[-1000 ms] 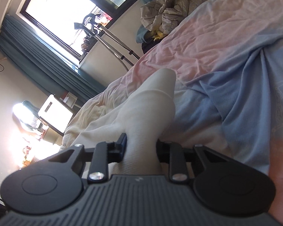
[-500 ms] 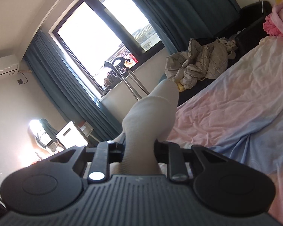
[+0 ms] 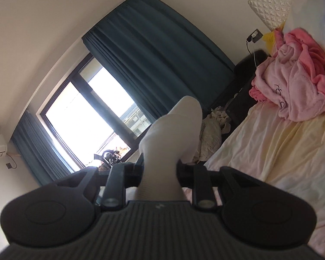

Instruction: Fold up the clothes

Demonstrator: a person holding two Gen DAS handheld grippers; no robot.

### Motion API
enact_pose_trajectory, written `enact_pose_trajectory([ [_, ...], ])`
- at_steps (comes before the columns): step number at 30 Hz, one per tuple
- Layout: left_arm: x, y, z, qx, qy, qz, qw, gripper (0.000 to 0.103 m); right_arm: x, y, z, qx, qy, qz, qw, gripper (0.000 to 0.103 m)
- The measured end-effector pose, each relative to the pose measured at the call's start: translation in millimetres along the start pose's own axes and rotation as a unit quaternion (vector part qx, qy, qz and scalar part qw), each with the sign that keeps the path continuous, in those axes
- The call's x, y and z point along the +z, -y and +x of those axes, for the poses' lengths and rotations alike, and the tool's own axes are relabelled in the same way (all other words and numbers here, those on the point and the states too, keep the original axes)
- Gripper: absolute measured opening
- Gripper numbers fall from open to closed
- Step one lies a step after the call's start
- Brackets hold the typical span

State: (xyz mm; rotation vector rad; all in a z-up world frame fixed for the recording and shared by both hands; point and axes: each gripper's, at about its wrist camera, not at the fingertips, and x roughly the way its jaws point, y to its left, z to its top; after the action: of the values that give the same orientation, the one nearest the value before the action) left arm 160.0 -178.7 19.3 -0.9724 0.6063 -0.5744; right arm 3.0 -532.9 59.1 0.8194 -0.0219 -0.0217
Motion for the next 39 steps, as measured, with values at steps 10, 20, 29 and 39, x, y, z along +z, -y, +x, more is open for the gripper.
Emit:
enact_pose_trajectory([
  [10, -51, -60, 124, 0.056, -0.061, 0.043, 0.9956, 0.044, -26, 142, 29, -0.126, -0.01, 0.072, 0.989, 0.025],
  [20, -60, -95, 151, 0.057, -0.091, 0.109, 0.9882, 0.048, -99, 245, 53, -0.193, -0.035, 0.242, 0.95, 0.03],
  [29, -47, -69, 136, 0.091, -0.176, 0.172, 0.9649, 0.056, -82, 206, 27, -0.239, 0.027, 0.227, 0.944, 0.067],
  [39, -17, -15, 22, 0.133, -0.103, 0.344, 0.9235, 0.093, -67, 96, 20, -0.222, -0.002, -0.006, 0.975, 0.067],
])
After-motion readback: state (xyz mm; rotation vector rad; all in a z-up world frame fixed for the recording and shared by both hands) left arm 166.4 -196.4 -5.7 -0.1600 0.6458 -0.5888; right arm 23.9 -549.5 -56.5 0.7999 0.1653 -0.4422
